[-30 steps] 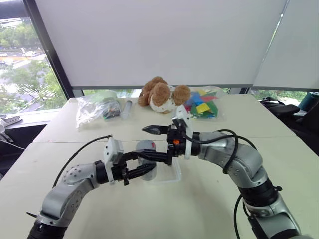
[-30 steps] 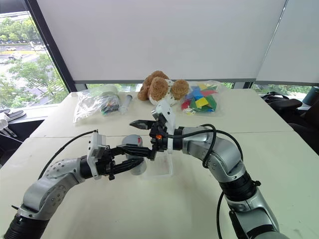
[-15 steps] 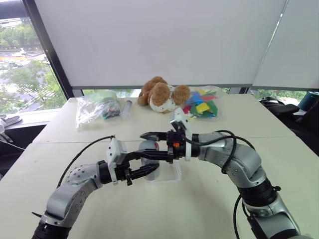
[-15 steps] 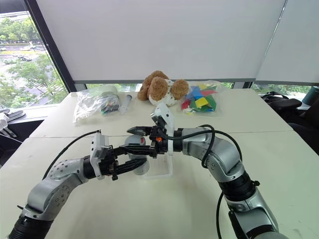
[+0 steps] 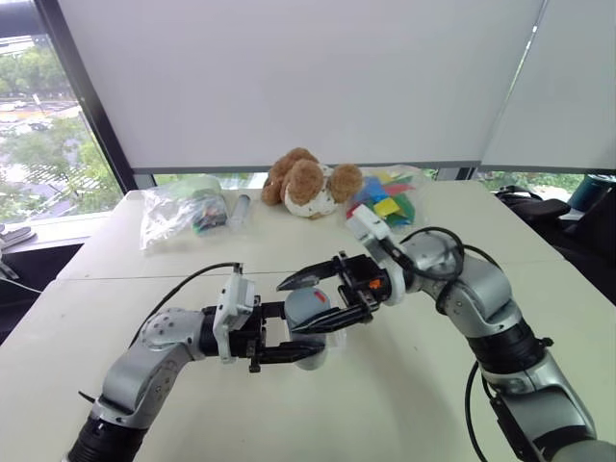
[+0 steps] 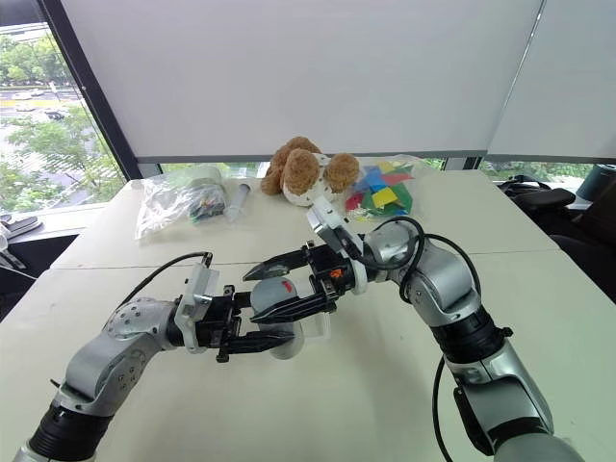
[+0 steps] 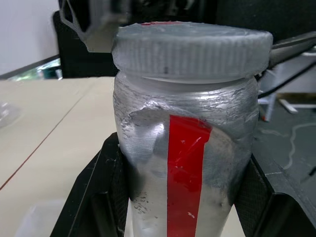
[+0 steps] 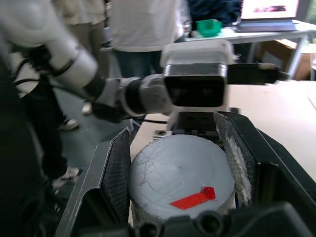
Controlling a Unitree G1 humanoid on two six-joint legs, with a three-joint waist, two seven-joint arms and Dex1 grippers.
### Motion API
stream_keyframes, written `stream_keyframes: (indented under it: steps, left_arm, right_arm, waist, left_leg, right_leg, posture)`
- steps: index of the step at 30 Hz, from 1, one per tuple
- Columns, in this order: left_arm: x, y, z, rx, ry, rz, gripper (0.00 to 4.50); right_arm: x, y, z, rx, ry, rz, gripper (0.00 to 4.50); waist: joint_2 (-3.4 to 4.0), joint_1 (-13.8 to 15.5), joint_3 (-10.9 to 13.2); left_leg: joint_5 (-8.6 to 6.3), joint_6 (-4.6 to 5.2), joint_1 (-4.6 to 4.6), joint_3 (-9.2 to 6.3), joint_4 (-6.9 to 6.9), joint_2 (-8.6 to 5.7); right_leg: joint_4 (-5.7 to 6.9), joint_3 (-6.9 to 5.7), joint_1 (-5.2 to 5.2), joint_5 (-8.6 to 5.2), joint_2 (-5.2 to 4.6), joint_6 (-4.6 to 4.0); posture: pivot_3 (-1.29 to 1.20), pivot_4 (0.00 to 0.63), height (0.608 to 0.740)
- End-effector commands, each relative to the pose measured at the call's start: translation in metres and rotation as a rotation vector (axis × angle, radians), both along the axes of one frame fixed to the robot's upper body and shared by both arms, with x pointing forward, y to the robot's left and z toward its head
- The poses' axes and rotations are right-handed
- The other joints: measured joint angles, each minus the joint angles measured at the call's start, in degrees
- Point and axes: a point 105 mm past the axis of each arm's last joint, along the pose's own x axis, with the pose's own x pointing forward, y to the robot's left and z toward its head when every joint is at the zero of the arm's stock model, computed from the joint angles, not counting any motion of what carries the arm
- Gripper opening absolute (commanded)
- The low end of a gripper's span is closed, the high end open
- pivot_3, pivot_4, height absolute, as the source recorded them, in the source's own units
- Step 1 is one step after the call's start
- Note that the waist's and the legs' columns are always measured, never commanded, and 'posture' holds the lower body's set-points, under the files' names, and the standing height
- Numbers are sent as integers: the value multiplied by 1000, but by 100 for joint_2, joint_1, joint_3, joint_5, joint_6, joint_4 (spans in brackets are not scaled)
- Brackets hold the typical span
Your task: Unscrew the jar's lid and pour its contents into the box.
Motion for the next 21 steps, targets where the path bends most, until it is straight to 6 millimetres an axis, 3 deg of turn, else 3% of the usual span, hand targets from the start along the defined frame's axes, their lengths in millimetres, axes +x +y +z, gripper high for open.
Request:
stream_keyframes:
  steps: [1,2,5,9,13,21]
  left_arm:
    - [-9,-3,18,-53,-75,-58,2095]
    - [-8,-2,19,-57,-78,-46,2095]
    - [-4,1,20,-59,-77,-14,2095]
    - [7,11,18,-70,-58,84,2095]
    - [30,29,8,-69,-53,274,2095]
    - [39,22,4,-64,-56,291,2095]
  right_arm:
    - [-2,0,7,4,-54,23,2301]
    - [-1,-1,9,13,-47,16,3360]
    - [2,-3,18,75,-50,-23,4430]
    - [13,-12,31,179,-67,-146,4430]
    - [23,-27,27,234,21,-331,4430]
    - [21,-3,8,183,43,-398,4430]
  waist:
    - [0,7,0]
    - [0,12,0]
    - [0,22,0]
    - [0,25,0]
    - [-1,35,0]
    - [0,29,0]
  left_leg:
    - [0,0,0,-1,0,0]
    - [0,0,0,-2,0,1]
    - [0,0,-1,-3,1,0]
    - [0,-1,-1,-3,1,-1]
    - [0,-1,-1,-4,-1,-1]
    - [1,-2,-3,-2,0,-1]
  right_leg:
    - [0,0,0,0,0,0]
    - [0,0,-1,0,1,0]
    - [0,0,0,0,0,0]
    - [0,2,-1,0,-1,0]
    - [-1,2,-1,0,-1,-1]
    - [2,4,-5,1,-2,-1]
  posture:
    - [0,150,740]
    - [0,150,740]
    - [0,150,740]
    - [0,150,740]
    - [0,150,740]
    - [0,150,740]
